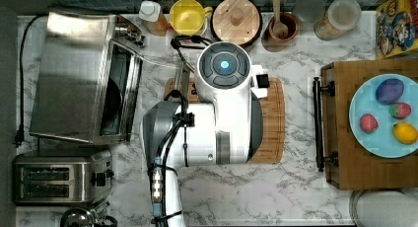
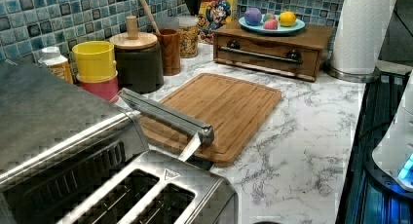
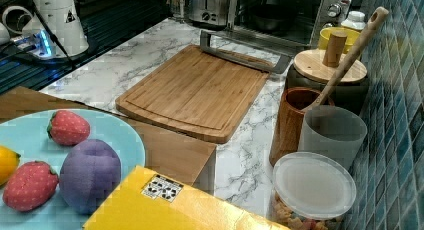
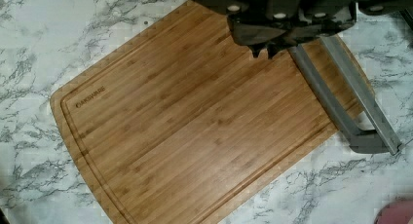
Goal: Close the oven.
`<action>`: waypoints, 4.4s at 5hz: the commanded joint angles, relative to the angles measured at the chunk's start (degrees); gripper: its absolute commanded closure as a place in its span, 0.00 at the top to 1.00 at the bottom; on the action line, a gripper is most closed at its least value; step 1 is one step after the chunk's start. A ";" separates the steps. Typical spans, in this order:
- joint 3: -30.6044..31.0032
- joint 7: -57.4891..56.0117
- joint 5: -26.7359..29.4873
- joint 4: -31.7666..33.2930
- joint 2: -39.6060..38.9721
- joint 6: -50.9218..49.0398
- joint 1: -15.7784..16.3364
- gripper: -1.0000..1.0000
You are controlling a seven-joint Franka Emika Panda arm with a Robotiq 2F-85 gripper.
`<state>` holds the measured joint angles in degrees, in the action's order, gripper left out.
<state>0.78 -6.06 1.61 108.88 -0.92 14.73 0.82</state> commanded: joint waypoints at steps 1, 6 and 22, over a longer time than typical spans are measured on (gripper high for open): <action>0.18 -0.08 0.01 0.08 0.00 0.11 -0.04 0.00; -5.34 -54.28 47.02 31.56 9.58 30.57 0.18 0.00; 4.83 -72.91 67.03 15.55 -15.29 32.98 0.42 0.00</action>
<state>2.66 -83.54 65.74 129.03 -20.02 51.34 0.64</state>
